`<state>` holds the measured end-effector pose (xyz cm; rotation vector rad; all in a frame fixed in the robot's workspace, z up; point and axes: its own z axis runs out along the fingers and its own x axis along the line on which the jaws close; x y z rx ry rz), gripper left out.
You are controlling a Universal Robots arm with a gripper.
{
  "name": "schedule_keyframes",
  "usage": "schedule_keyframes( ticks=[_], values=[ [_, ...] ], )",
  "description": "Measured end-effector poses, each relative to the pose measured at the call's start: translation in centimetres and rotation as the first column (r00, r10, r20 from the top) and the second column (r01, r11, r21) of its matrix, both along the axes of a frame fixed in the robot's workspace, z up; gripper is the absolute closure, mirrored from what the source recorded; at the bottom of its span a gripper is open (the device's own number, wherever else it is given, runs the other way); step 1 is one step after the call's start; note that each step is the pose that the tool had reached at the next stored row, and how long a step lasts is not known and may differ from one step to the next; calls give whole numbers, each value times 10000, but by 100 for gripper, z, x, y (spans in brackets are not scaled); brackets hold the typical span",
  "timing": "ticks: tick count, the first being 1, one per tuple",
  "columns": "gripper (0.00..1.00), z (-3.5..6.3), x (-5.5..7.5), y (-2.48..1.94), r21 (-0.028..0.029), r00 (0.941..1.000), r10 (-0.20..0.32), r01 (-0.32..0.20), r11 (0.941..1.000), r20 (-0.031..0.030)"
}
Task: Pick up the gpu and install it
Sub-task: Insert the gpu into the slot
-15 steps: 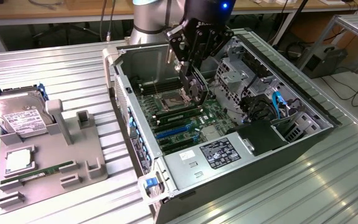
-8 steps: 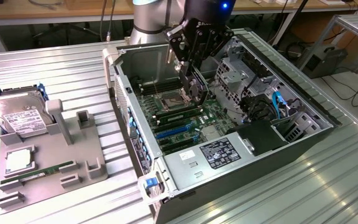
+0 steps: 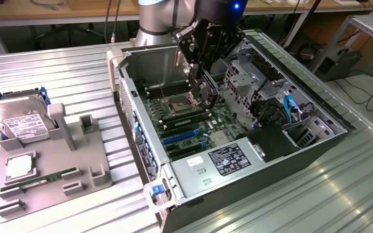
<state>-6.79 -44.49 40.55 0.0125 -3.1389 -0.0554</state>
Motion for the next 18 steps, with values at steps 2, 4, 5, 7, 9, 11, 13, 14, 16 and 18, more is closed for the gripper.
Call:
schedule_keyframes(
  ticks=[2,4,5,7,9,11,13,14,16,18],
  values=[
    [74,-1,17,0,-2,9999,110,-110,9999,0],
    [74,-3,23,0,-1,9991,416,-416,9991,0],
    [74,-4,23,0,-1,9982,596,-596,9982,0],
    [74,-6,24,0,-1,9954,961,-961,9954,1],
    [74,-11,24,1,-2,9890,1477,-1477,9890,2],
    [74,-16,24,0,-2,9806,1958,-1958,9806,5],
    [74,-23,24,0,-3,9679,2515,-2515,9679,8],
    [74,-26,24,0,-3,9627,2707,-2707,9627,9],
    [74,-31,24,0,-3,9515,3076,-3076,9515,10],
    [74,-41,24,0,-3,9298,3681,-3681,9298,10]
  ],
)
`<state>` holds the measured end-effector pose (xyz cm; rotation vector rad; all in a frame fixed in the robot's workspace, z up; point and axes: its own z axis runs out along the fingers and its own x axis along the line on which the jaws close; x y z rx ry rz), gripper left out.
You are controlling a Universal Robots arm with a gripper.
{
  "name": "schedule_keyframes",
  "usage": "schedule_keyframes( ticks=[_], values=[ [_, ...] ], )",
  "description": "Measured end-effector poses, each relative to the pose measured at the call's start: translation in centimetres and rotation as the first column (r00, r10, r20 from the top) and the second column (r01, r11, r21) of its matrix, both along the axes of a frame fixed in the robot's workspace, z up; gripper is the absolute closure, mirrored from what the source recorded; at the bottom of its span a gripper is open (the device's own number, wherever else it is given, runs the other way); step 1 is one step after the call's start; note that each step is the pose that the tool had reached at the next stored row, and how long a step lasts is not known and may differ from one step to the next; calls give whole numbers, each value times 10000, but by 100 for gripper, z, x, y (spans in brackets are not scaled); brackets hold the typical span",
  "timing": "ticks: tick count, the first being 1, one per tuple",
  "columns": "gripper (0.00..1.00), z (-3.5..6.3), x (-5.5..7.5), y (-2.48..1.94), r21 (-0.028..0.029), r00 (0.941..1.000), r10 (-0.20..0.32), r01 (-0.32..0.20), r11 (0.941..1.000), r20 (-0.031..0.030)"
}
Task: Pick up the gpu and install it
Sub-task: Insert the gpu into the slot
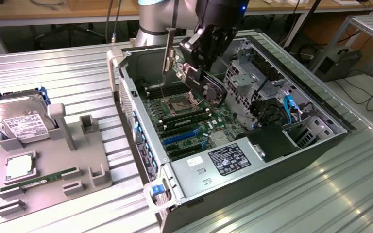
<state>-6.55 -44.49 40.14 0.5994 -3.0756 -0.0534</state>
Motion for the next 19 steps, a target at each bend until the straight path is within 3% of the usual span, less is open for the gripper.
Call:
schedule_keyframes(
  ticks=[3,6,10,15,17,19],
  values=[
    [74,-11,0,0,0,9976,691,-691,9976,1],
    [74,-24,0,0,0,9879,1553,-1553,9879,5],
    [74,-34,0,0,-3,9739,2269,-2269,9739,18],
    [74,-46,0,0,-10,9470,3211,-3211,9470,44],
    [74,-51,0,0,-18,9284,3714,-3714,9285,66],
    [74,-55,0,0,-24,9141,4053,-4053,9142,81]
  ],
)
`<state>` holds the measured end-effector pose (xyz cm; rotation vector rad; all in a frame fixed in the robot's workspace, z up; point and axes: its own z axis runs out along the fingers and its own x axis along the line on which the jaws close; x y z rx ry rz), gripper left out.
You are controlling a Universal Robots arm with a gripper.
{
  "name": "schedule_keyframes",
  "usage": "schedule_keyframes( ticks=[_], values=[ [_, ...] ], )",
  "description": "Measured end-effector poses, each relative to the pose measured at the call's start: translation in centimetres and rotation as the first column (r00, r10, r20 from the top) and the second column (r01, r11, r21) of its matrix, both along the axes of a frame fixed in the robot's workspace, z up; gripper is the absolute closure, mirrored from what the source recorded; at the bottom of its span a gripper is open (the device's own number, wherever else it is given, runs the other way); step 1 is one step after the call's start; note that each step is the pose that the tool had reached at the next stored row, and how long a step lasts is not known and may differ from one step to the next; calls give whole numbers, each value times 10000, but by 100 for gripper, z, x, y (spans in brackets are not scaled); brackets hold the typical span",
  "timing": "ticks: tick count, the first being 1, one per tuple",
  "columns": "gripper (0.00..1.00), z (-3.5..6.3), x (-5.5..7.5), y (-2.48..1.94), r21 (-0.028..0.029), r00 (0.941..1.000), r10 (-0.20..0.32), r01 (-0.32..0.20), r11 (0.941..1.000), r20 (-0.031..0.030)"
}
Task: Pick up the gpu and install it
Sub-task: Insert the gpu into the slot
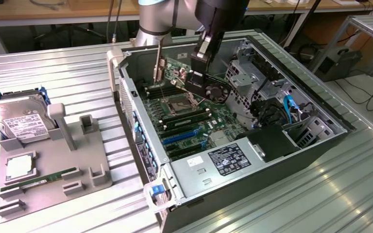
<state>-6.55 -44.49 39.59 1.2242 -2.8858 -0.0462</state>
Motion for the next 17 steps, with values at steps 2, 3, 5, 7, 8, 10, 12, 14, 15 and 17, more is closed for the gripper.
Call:
schedule_keyframes(
  ticks=[2,3,5,7,8,10,12,14,15,17],
  values=[
    [74,-5,0,0,0,9993,365,-365,9993,16],
    [74,-10,0,0,0,9978,669,-669,9978,26],
    [74,-22,0,0,-2,9913,1314,-1314,9913,32],
    [74,-36,0,0,-3,9788,2046,-2046,9788,41],
    [74,-42,0,0,-4,9726,2323,-2323,9726,45],
    [74,-51,0,0,-7,9612,2758,-2758,9612,58],
    [74,-64,0,0,-12,9453,3262,-3262,9453,72],
    [74,-79,0,0,-17,9259,3778,-3778,9259,86],
    [74,-84,0,0,-20,9187,3948,-3948,9188,91],
    [74,-97,0,0,-25,8989,4380,-4380,8990,104]
  ],
)
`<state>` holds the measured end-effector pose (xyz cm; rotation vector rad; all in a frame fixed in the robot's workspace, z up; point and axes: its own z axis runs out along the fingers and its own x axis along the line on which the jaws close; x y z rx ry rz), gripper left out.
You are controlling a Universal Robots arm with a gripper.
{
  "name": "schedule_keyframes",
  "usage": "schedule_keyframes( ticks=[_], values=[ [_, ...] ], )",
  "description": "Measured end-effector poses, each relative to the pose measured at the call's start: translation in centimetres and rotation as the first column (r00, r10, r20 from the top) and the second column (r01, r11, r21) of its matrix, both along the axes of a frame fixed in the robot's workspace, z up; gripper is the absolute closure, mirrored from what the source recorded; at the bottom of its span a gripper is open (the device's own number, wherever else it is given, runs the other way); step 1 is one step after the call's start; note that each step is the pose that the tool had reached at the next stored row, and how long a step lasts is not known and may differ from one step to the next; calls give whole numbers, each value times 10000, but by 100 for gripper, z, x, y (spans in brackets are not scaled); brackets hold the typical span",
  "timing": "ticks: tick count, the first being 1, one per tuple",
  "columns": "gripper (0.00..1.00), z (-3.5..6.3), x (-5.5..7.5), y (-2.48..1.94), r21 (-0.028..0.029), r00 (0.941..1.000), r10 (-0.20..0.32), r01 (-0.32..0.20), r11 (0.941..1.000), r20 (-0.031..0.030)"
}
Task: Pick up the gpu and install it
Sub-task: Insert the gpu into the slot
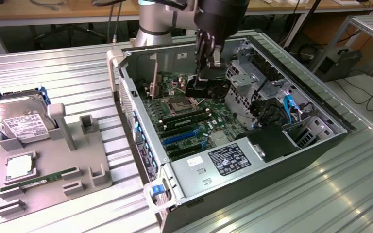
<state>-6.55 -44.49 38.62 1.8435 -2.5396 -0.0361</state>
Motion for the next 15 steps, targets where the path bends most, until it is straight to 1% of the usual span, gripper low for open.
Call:
schedule_keyframes(
  ticks=[3,4,7,10,11,12,15],
  values=[
    [74,-16,0,0,0,9985,545,-545,9985,17],
    [74,-23,0,0,-1,9967,805,-805,9968,26],
    [74,-39,0,0,-3,9908,1352,-1352,9908,42],
    [74,-55,0,0,-6,9813,1922,-1922,9814,59],
    [74,-62,0,0,-6,9770,2131,-2131,9770,65],
    [74,-74,0,0,-9,9686,2484,-2484,9686,73],
    [74,-98,4,0,-12,9585,2850,-2850,9585,85]
  ],
)
